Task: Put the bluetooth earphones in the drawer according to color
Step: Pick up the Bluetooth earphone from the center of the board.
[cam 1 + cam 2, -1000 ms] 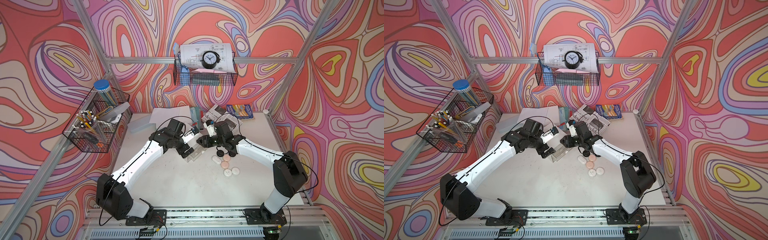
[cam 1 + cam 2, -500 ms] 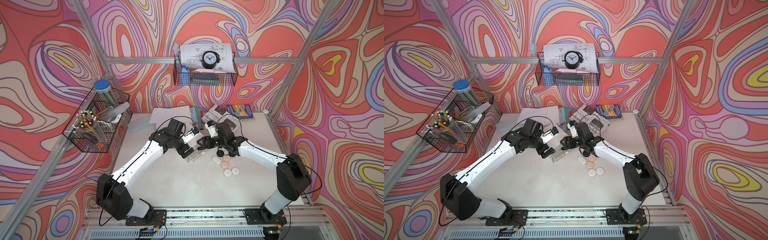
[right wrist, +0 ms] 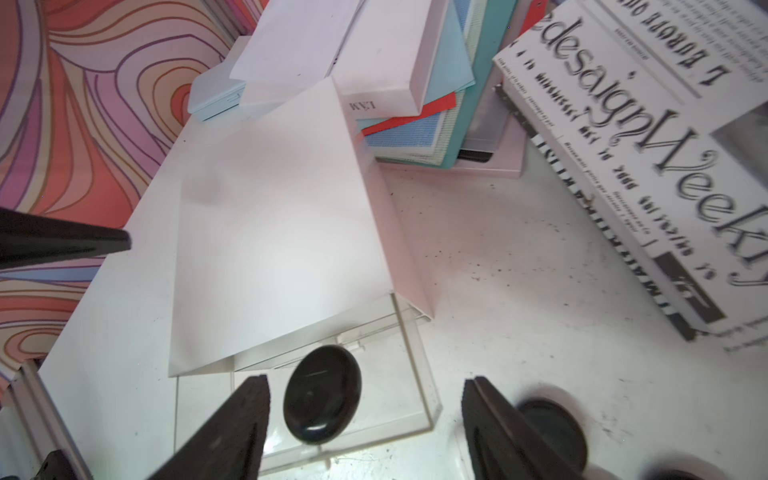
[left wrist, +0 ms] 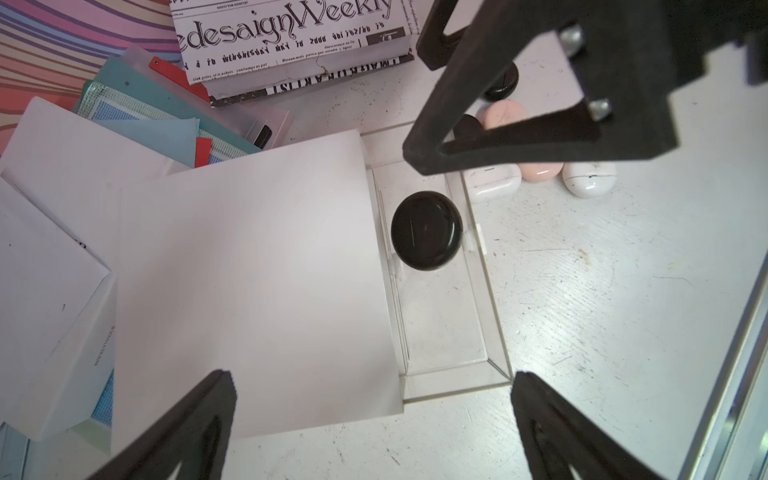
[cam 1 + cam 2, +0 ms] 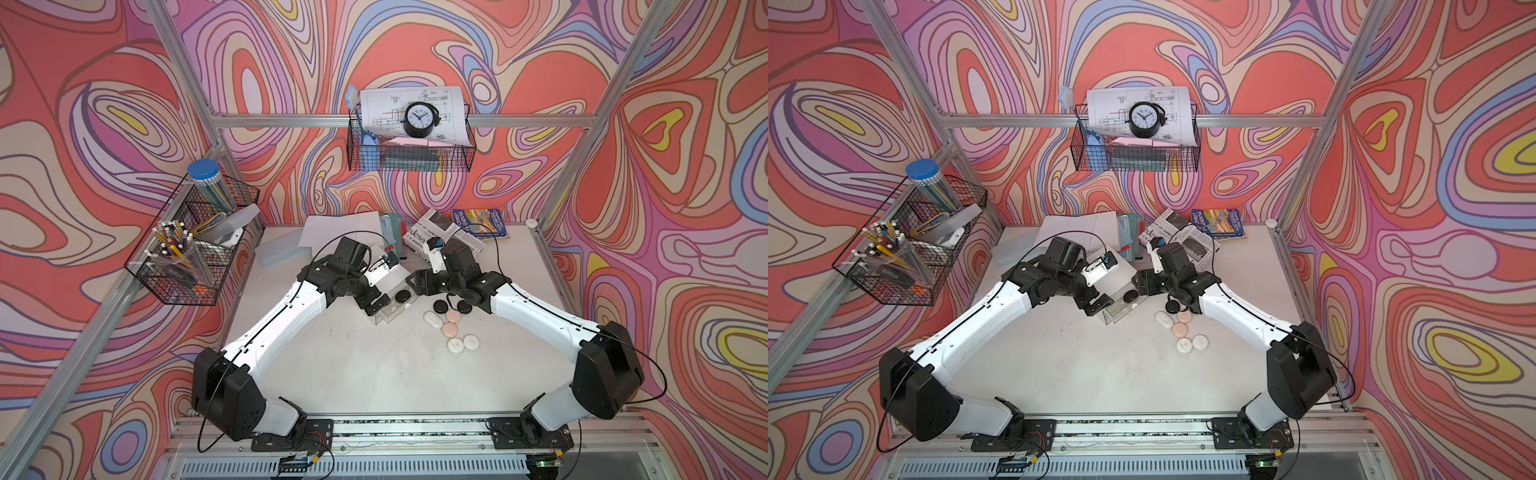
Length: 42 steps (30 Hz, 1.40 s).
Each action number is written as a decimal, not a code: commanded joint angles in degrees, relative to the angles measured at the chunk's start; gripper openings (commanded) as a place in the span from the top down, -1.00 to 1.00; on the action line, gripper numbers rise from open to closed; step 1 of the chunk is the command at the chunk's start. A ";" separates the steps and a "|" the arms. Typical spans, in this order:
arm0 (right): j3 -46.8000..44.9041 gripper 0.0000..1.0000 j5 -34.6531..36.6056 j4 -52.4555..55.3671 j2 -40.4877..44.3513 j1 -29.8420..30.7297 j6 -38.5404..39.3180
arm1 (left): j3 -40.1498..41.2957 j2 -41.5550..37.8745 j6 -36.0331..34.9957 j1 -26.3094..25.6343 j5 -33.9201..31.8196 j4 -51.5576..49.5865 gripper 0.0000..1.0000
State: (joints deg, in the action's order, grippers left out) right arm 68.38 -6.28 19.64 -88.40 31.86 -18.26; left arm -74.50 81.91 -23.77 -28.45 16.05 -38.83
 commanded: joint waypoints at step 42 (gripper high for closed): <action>2.69 -0.48 5.31 19.78 -19.38 -17.44 -5.31 | -1.08 4.52 1.04 -10.32 2.40 -1.31 -0.97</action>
State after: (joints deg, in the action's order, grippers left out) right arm 69.65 -1.13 39.22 -106.43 14.68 -23.22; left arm -74.52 85.67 -22.11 -38.39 19.27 -38.00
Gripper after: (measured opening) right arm 0.741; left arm 0.986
